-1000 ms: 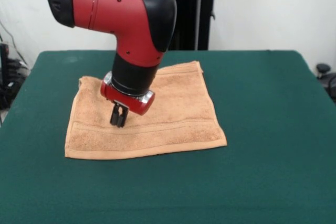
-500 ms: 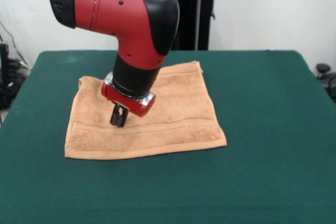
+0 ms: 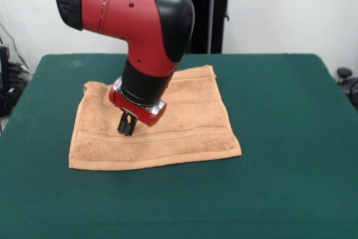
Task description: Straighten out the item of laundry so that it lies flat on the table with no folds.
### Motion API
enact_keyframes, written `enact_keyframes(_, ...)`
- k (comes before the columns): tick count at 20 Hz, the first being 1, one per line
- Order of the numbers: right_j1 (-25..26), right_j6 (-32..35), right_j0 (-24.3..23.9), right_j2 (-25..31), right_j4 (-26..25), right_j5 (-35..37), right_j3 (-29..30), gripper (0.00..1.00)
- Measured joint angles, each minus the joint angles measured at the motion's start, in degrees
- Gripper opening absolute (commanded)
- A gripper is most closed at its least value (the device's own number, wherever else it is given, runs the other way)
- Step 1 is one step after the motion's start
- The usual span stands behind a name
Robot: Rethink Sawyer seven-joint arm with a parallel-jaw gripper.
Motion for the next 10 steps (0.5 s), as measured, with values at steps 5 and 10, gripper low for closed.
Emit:
enact_keyframes(5, 1.13, 0.0, 1.43, -1.58, 1.45, 1.89, -1.63, 0.0)
enact_keyframes(10, 2.19, 0.0, 2.73, -2.89, 2.17, 3.66, -3.19, 0.0)
